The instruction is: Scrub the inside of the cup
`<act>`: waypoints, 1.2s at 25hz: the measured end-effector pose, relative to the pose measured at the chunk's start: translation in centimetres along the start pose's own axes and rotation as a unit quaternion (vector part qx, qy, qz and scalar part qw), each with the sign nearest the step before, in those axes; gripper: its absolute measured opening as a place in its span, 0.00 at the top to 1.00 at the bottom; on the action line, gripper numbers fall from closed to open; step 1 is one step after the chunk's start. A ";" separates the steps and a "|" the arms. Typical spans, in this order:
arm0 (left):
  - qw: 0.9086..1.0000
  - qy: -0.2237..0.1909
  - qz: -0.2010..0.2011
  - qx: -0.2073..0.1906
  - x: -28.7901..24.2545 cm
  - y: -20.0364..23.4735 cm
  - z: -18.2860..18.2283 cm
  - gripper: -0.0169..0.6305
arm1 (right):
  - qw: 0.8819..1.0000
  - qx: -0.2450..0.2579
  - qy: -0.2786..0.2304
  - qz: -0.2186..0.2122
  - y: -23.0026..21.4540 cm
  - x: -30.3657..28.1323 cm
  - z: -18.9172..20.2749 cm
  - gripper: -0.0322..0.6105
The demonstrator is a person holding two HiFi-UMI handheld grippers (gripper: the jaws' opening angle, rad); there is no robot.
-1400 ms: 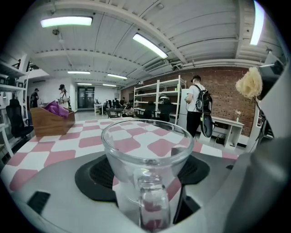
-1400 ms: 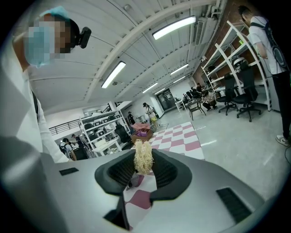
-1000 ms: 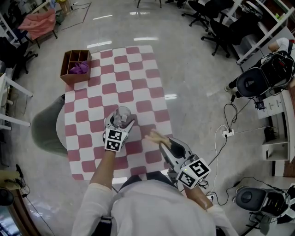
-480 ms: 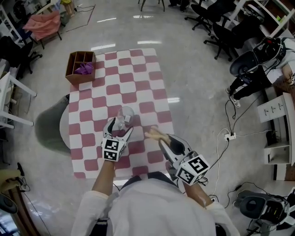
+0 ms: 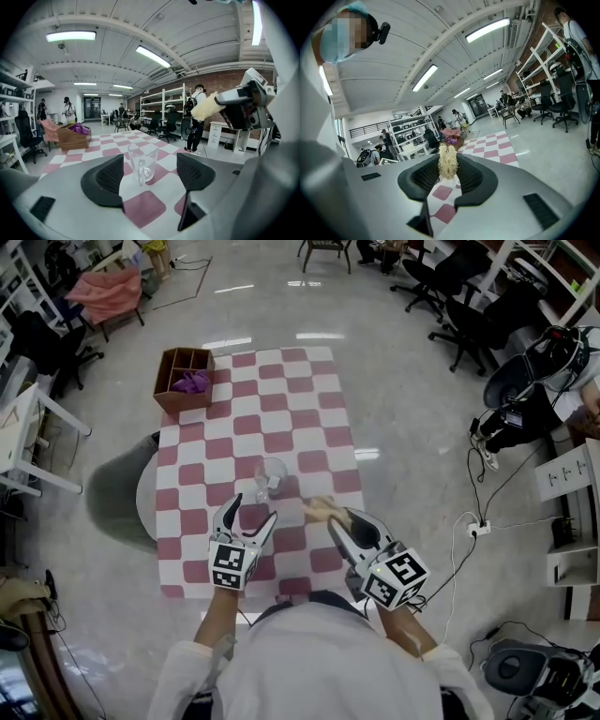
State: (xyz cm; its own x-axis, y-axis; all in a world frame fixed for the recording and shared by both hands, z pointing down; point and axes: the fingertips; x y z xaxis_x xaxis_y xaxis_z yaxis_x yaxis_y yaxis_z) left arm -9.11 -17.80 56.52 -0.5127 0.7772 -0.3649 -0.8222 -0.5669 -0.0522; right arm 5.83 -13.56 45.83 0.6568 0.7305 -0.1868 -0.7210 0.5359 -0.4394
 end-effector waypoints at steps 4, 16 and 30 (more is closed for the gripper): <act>1.000 -0.016 -0.007 -0.021 2.3 -0.7 -1.7 0.39 | 1.000 0.003 -0.002 -0.001 0.4 0.0 0.1 0.77; 0.995 -0.083 -0.034 -0.040 8.6 -1.7 -7.2 0.80 | 1.000 0.013 -0.015 0.001 1.8 0.2 0.3 0.77; 0.994 -0.098 -0.023 -0.043 10.8 -2.4 -9.4 0.92 | 0.999 0.042 -0.032 0.006 3.4 0.6 -0.1 0.77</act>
State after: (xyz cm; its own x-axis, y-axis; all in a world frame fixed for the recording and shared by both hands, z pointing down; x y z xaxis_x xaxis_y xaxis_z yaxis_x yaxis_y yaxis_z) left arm -10.31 -10.58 44.01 -0.5211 0.8360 -0.1722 -0.8256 -0.5449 -0.1469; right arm 3.77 -11.32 44.11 0.6341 0.7616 -0.1338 -0.7468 0.5583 -0.3613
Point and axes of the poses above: the fingertips, and each gripper's own axes: x backward along the fingers, y to its left, z out of its underside, and after that the axes turned 4 degrees about -x, right-handed
